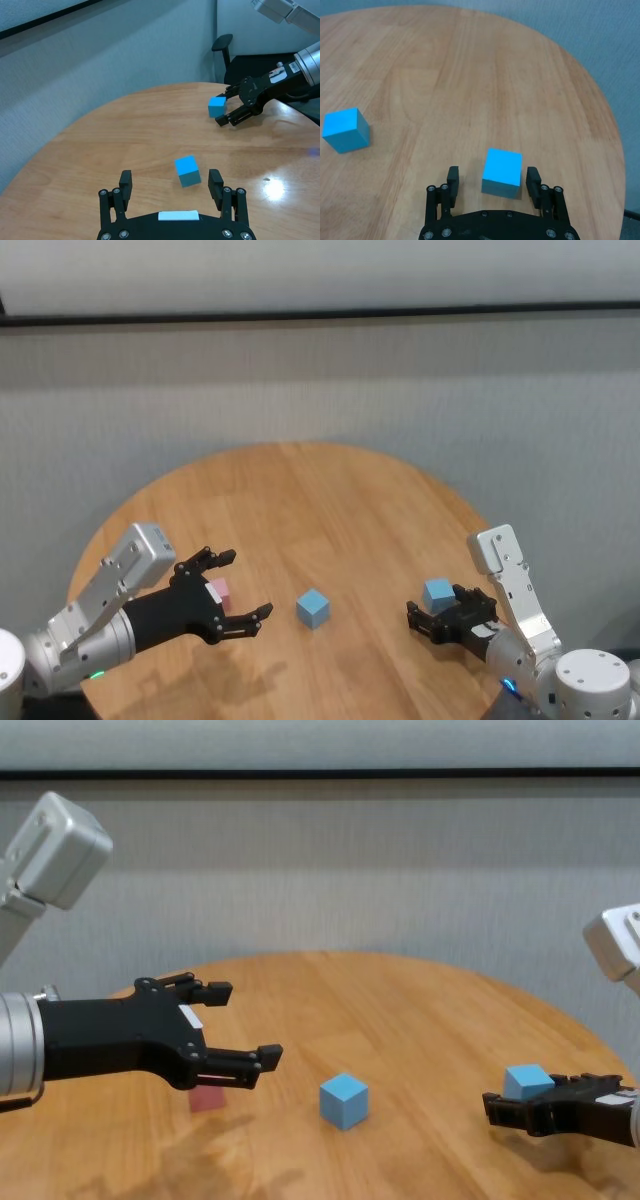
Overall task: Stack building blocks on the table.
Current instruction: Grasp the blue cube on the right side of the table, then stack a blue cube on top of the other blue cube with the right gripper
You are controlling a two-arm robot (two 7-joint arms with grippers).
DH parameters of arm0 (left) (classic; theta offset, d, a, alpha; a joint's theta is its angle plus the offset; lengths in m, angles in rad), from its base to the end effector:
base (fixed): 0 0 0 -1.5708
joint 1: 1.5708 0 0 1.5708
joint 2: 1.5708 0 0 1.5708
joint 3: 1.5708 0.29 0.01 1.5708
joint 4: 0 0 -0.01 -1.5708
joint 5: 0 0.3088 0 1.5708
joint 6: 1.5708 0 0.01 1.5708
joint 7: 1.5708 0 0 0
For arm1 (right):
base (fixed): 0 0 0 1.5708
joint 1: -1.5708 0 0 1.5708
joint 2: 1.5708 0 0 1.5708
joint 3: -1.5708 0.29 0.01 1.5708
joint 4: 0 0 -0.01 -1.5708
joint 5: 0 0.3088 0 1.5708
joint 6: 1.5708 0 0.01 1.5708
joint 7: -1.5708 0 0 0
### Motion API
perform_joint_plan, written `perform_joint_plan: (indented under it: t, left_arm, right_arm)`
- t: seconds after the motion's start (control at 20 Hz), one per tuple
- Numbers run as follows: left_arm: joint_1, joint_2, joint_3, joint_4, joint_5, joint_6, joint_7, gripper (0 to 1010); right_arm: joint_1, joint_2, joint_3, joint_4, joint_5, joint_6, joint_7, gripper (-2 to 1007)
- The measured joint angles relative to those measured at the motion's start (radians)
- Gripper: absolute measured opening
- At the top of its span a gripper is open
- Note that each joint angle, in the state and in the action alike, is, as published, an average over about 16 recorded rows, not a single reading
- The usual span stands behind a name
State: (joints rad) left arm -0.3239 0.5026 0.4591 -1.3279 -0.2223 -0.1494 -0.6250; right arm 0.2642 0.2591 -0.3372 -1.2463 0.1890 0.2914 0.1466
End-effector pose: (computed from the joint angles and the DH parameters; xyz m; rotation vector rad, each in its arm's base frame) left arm 0.3959 0.0577 -0.2850 0.2854 -0.2342 0.6231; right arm 0.3888 -0.0045 -0.3262 -0.4391 0.2022 -1.1873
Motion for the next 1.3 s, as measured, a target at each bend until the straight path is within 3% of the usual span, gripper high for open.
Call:
perform_joint_plan:
  t: [0.45,0.7,1.0,1.3]
  left_arm:
    - [0.000,0.000,0.000,0.000,0.000,0.000,0.000,1000]
    - [0.000,0.000,0.000,0.000,0.000,0.000,0.000,1000]
    - [0.000,0.000,0.000,0.000,0.000,0.000,0.000,1000]
    - [0.000,0.000,0.000,0.000,0.000,0.000,0.000,1000]
  right_arm:
    - [-0.004,-0.009,0.016,0.000,-0.014,0.002,0.011,570]
    - [-0.007,-0.015,0.026,-0.003,-0.022,-0.012,0.026,449]
    - [0.005,-0.016,0.030,-0.002,-0.028,-0.071,0.081,377]
    - [0.040,-0.017,0.016,0.023,-0.021,-0.162,0.174,371]
